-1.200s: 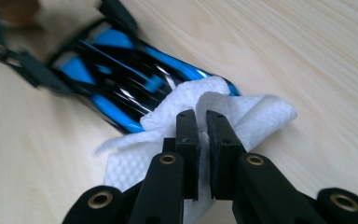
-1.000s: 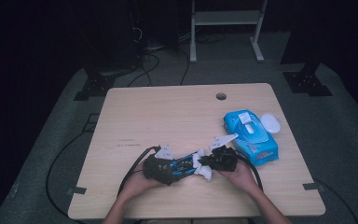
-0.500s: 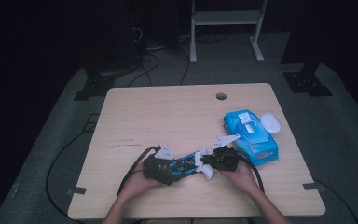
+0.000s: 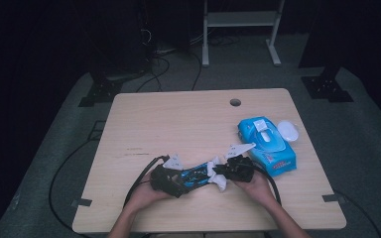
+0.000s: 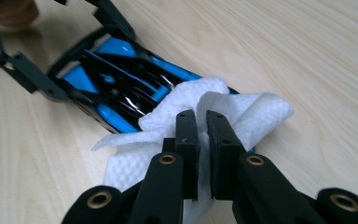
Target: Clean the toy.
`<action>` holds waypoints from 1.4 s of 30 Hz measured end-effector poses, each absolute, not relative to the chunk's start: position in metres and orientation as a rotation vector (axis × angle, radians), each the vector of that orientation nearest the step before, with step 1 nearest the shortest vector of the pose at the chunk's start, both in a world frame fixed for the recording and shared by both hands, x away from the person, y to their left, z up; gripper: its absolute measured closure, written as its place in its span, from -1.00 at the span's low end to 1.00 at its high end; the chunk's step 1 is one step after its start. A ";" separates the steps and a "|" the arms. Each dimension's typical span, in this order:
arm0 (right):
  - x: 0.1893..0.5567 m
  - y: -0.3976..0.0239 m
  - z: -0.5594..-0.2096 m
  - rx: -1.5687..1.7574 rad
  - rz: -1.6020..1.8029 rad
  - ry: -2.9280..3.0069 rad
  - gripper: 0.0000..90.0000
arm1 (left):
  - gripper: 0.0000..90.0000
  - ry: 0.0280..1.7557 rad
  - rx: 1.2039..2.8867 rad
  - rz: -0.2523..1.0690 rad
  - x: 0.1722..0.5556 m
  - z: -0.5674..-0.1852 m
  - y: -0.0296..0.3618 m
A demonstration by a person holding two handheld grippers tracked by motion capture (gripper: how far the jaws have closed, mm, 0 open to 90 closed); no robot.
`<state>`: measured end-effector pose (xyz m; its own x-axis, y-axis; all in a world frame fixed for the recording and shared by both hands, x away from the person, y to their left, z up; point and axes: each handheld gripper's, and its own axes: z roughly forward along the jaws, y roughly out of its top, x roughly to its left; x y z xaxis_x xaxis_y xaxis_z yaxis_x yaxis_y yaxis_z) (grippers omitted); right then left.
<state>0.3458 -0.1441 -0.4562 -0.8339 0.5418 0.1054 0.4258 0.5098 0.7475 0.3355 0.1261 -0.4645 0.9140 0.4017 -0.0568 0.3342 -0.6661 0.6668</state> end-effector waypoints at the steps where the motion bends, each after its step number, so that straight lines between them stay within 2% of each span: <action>1: 0.345 -0.141 -0.455 0.825 1.246 2.612 0.86 | -0.47 0.520 2.355 0.126 0.335 -0.465 0.126; 7: 0.338 -0.117 -0.446 0.709 1.283 2.640 0.86 | -0.46 0.518 2.352 0.127 0.335 -0.465 0.126; 16: 0.335 -0.104 -0.444 0.670 1.259 2.666 0.86 | -0.46 0.515 2.351 0.125 0.336 -0.465 0.125; 23: 0.328 -0.059 -0.448 0.550 1.239 2.737 0.86 | -0.46 0.518 2.350 0.119 0.336 -0.465 0.126; 31: 0.344 -0.080 -0.441 0.664 1.213 2.700 0.86 | -0.46 0.512 2.352 0.126 0.336 -0.465 0.125; 37: 0.338 -0.050 -0.444 0.589 1.243 2.731 0.86 | -0.46 0.512 2.359 0.126 0.336 -0.465 0.126; 42: 0.349 -0.061 -0.441 0.644 1.191 2.706 0.86 | -0.46 0.513 2.352 0.132 0.336 -0.465 0.125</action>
